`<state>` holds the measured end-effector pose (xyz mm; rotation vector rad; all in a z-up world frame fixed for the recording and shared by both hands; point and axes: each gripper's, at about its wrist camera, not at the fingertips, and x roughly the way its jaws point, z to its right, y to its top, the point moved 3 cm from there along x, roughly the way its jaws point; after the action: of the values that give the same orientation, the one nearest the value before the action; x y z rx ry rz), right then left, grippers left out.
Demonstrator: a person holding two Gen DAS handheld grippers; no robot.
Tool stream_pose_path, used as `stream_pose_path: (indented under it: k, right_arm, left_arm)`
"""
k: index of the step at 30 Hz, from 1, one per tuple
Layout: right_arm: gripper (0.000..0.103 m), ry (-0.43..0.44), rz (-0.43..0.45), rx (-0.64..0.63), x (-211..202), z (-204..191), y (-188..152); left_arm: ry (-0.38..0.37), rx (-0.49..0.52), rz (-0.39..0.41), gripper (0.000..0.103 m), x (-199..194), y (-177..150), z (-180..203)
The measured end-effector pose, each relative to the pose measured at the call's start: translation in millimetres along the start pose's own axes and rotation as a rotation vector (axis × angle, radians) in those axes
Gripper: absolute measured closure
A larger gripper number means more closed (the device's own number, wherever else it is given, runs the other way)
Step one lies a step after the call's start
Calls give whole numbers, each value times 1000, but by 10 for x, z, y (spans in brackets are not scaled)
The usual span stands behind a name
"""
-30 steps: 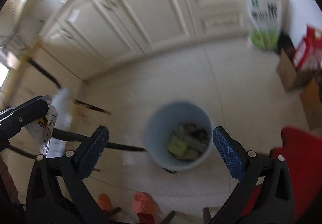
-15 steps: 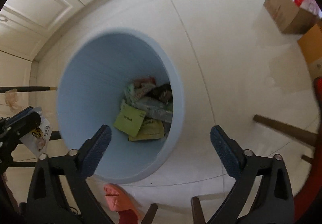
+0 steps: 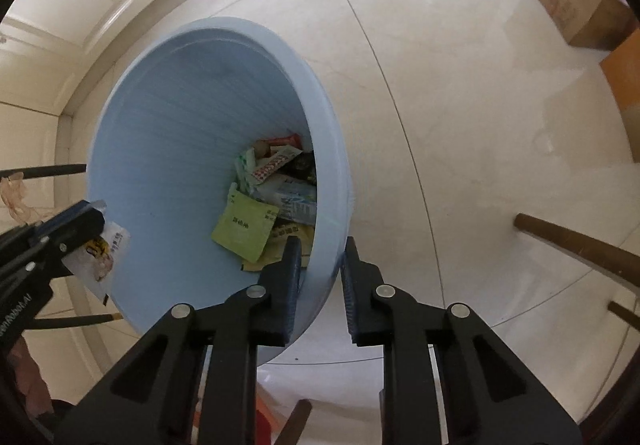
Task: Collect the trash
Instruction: 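Carry the silver packet to the blue bucket and open the left tool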
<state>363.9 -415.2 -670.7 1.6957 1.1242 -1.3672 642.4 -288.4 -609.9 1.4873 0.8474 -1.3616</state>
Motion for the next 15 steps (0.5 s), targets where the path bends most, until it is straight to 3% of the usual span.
stream_pose_path:
  k: [3,6,7,8,10,15]
  right_arm:
    - [84,6,0,4,9,37,-32]
    - [84,6,1,5,31,39,-57]
    - [84,5,1,6,28,35,-66]
    - [84,4,1,7,56,28,-37]
    - [84,1,-1,9,69,26,-20]
    - [78,-22,30,7,-17,-49,-27]
  left_arm:
    - [1,-1,16,94,-99,-22,-18]
    - [21,15,43,83,-168,-43,-20]
    - [25,17,43,75,-193,-59,-34]
    - [27,15,40,57,-207,-67,-42]
    - [52,15,42,33,-269,-94,-69]
    - [77,16,84,24,-489,-176,-81]
